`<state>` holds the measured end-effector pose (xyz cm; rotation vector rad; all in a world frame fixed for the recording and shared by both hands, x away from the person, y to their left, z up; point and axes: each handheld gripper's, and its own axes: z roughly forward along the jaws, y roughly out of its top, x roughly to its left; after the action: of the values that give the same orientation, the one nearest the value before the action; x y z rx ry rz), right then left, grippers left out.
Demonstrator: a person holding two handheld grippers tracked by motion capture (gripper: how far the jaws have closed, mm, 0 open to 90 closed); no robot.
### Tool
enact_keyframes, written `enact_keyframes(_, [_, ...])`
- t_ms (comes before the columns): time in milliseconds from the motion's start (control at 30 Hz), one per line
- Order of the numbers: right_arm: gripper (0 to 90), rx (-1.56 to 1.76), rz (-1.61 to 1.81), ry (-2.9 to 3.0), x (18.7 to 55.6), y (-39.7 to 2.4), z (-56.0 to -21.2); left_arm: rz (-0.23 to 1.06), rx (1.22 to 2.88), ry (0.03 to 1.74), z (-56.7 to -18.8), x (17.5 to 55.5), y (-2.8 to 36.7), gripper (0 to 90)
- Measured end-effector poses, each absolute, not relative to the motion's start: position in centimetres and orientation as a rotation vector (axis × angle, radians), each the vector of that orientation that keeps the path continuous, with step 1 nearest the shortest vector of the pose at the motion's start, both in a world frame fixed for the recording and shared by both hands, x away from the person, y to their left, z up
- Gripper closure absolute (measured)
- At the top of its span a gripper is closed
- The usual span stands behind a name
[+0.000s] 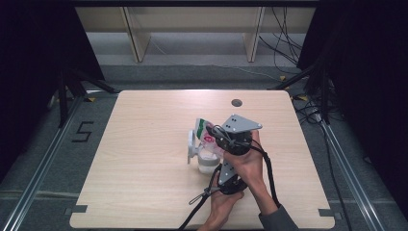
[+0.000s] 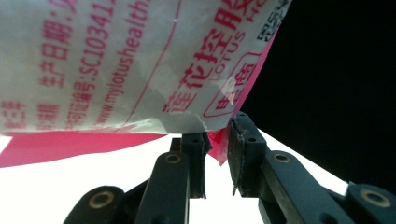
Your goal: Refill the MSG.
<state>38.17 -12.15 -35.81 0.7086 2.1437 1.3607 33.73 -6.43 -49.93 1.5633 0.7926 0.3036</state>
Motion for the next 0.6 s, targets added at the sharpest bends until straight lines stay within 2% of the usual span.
enact_keyframes(600, [89.7, 0.684, 1.346, 2.154, 38.15, -12.04, -35.79, 0.299, 1.561, 0.793, -49.99, 33.86, -6.33, 77.1])
